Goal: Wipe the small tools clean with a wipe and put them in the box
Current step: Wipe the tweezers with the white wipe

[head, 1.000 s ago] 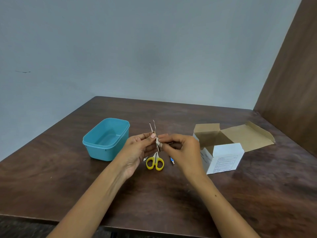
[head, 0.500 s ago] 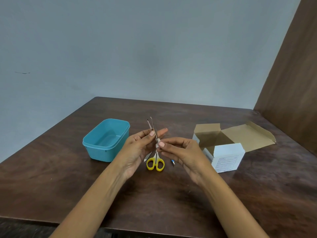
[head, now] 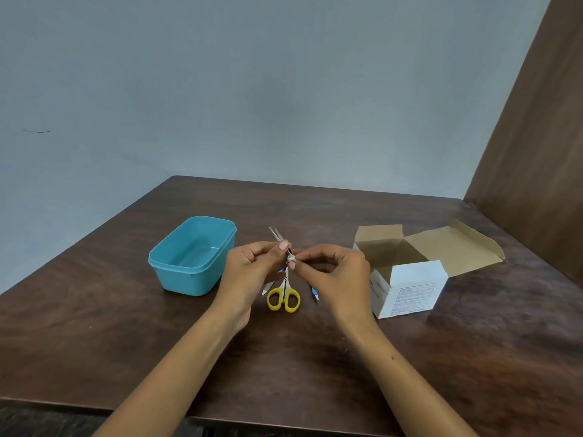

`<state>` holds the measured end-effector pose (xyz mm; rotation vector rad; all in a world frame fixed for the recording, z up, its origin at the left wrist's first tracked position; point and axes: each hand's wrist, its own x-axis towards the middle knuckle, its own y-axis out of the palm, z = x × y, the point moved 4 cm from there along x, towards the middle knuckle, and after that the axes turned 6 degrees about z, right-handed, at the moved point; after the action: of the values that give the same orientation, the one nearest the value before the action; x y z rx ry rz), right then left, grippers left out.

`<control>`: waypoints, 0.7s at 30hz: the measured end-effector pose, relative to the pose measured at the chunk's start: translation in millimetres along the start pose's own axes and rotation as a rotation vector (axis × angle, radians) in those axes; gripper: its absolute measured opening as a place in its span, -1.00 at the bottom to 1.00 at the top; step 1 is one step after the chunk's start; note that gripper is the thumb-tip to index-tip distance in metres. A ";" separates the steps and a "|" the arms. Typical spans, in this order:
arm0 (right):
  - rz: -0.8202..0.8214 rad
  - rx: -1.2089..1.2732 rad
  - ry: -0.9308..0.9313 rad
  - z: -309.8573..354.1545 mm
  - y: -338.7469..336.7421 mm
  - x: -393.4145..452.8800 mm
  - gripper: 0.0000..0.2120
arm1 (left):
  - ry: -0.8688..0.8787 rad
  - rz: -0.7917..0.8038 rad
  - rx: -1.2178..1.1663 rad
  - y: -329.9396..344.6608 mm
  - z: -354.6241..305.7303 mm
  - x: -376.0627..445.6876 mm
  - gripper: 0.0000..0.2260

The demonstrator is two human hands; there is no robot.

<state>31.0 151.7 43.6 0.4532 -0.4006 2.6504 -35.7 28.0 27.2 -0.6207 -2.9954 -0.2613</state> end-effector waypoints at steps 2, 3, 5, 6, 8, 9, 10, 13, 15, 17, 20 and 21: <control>-0.028 -0.090 -0.051 2.4 2.7 0.3 -0.90 | -0.006 0.006 -0.007 0.9 2.1 -0.2 -0.88; -0.037 -0.124 -0.066 2.9 3.5 0.9 -0.90 | -0.003 0.011 -0.022 1.4 2.2 -0.6 -0.89; -0.042 -0.166 -0.079 2.9 3.9 1.3 -0.89 | 0.001 0.011 -0.063 1.6 0.9 -1.6 -0.90; -0.040 -0.181 -0.077 2.7 3.9 0.8 -0.89 | -0.001 0.006 -0.082 1.4 0.3 -2.1 -0.89; -0.027 -0.216 -0.062 1.1 4.1 -0.8 -0.90 | -0.010 -0.002 -0.118 1.4 -0.7 -2.6 -0.88; -0.017 -0.240 -0.048 0.1 4.1 -1.6 -0.91 | -0.014 -0.007 -0.131 1.4 -1.1 -3.0 -0.88; -0.010 -0.265 -0.034 -0.9 3.9 -2.1 -0.91 | -0.016 -0.011 -0.138 1.4 -1.2 -3.2 -0.88; -0.002 -0.306 -0.013 -2.4 2.4 -1.2 -0.90 | -0.015 -0.017 -0.141 0.8 -0.4 -2.9 -0.89; 0.005 -0.321 -0.015 -2.3 1.4 -0.4 -0.90 | -0.012 -0.016 -0.124 0.4 0.1 -2.6 -0.90; 0.017 -0.330 -0.011 -1.8 -0.6 0.4 -0.89 | -0.007 -0.006 -0.112 0.9 -0.2 -2.1 -0.90; 0.054 -0.349 0.012 -4.4 -4.9 1.6 -0.85 | 0.011 0.000 -0.121 0.4 -3.6 -1.7 -0.89; 0.069 -0.364 0.016 -5.4 -5.6 1.6 -0.83 | 0.020 -0.004 -0.128 -1.1 -5.1 -1.6 -0.87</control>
<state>30.8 158.9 40.5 0.3052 -0.8873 2.5640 -34.5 25.5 31.8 -0.6192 -2.9791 -0.4592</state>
